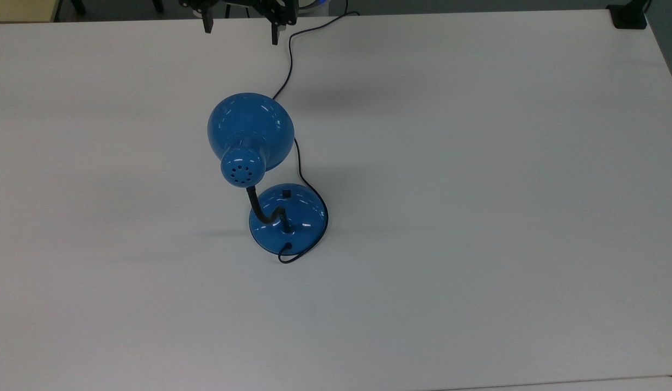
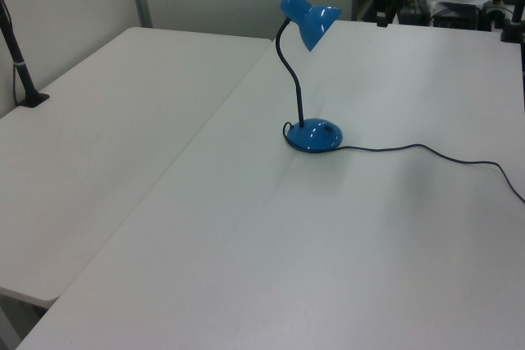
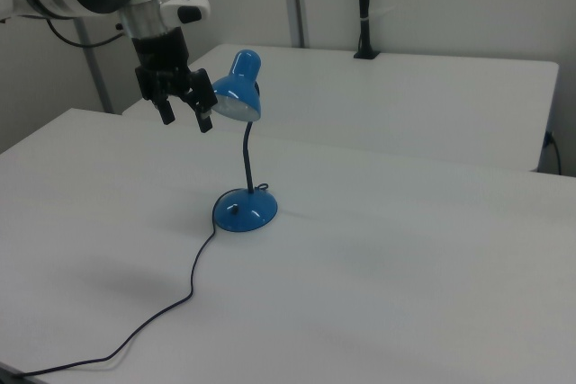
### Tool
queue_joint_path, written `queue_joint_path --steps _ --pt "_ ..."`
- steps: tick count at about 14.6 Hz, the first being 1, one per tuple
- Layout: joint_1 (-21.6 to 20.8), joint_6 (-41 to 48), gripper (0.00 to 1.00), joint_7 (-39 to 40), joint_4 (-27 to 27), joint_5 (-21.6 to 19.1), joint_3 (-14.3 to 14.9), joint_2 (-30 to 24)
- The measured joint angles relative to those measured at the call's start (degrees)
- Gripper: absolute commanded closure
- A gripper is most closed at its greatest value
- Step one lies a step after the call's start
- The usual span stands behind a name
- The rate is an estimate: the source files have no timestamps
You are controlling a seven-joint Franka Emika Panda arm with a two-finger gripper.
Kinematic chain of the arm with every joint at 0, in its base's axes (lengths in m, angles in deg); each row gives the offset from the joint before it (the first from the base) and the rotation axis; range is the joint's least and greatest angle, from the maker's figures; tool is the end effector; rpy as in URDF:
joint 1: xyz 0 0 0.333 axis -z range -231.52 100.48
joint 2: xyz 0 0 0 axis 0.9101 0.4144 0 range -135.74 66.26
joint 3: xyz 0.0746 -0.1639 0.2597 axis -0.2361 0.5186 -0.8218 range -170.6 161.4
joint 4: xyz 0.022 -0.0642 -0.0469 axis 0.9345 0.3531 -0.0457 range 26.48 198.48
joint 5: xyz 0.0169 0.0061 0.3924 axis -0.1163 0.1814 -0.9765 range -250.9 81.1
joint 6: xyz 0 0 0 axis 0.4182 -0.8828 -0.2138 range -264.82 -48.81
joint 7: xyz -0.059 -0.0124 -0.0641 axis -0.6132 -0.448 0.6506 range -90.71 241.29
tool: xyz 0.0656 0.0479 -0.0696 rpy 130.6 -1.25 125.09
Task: Turn on the lamp
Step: 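Move the gripper toward the blue lamp's round base, past the shade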
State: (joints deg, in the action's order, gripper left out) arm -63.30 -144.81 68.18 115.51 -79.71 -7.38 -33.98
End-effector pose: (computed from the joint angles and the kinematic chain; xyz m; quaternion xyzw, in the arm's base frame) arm 0.5656 -0.0036 0.6002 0.9975 -0.0536 0.0136 0.0440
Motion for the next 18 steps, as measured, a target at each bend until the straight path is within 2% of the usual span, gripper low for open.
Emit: queue_joint_path --steps 5,6,9,10,13,18 --pt "-0.01 0.0 0.02 0.76 0.01 0.0 -0.26 0.13" --pt "-0.01 0.0 0.16 0.85 0.01 0.0 -0.26 0.14" --pt "-0.02 0.11 0.78 0.98 0.14 0.0 -0.26 0.14" --pt "-0.03 0.12 0.86 1.15 0.23 -0.02 -0.28 0.18" --pt "-0.09 0.13 0.94 1.42 0.27 -0.02 -0.3 0.27" --pt "-0.21 0.13 0.95 1.62 0.9 -0.09 -0.39 0.46"
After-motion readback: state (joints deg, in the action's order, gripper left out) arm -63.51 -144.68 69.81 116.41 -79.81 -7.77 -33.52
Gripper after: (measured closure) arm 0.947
